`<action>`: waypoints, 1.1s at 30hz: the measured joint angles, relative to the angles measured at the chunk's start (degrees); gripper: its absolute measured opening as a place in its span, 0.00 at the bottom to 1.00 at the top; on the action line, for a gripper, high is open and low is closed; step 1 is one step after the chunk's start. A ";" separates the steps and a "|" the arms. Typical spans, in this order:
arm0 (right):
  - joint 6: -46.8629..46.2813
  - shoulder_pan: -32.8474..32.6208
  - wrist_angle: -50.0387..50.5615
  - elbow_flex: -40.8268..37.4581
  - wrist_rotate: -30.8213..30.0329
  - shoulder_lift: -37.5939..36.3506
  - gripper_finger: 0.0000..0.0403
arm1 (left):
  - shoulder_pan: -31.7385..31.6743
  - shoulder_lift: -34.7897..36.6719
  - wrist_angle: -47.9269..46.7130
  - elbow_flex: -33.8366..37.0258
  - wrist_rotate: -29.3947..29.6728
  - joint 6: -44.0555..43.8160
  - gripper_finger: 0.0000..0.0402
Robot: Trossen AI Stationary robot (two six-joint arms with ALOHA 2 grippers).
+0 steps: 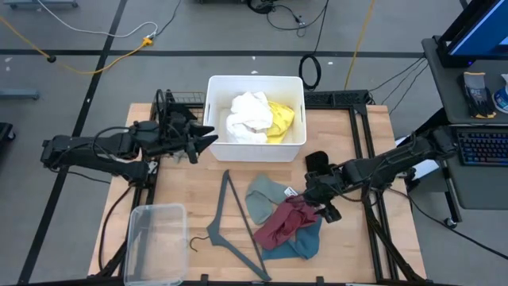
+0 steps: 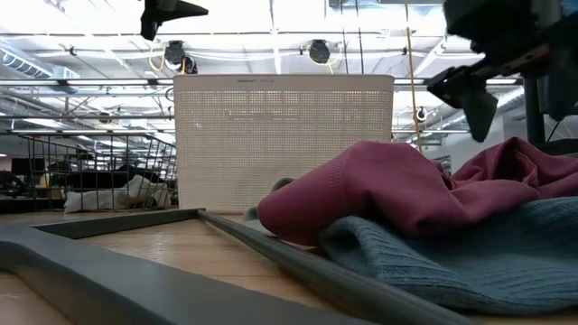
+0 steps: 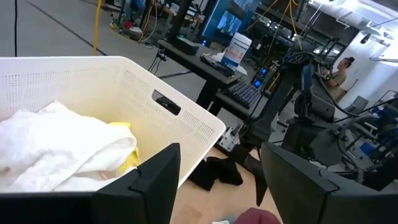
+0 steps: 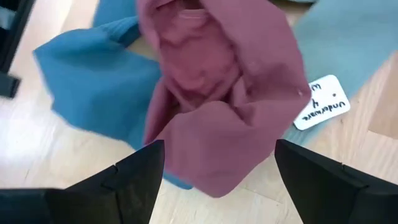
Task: Pick & Place Cloths
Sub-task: Put the maroon underwear into the gold wire basket
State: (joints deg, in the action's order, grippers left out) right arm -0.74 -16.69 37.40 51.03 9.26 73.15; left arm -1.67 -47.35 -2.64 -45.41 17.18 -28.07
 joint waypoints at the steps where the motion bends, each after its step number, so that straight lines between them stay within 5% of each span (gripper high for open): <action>1: -0.53 0.41 -0.15 0.00 0.00 0.55 0.74 | 0.00 0.00 0.02 0.00 0.00 0.43 0.56; 22: -21.30 1.73 -5.15 0.00 -3.48 13.81 0.71 | 0.00 0.15 4.36 0.00 -0.63 9.72 0.56; 27: -25.34 1.71 -4.26 0.00 -4.93 15.85 0.59 | 0.00 0.15 4.36 0.00 -0.74 12.02 0.56; 33: -29.72 1.62 -4.38 0.00 -7.93 14.69 0.32 | 0.00 0.15 4.34 0.00 -0.80 14.15 0.56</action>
State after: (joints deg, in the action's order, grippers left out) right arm -30.46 -15.07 33.03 51.03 1.32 87.84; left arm -1.67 -47.20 1.69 -45.41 16.38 -13.92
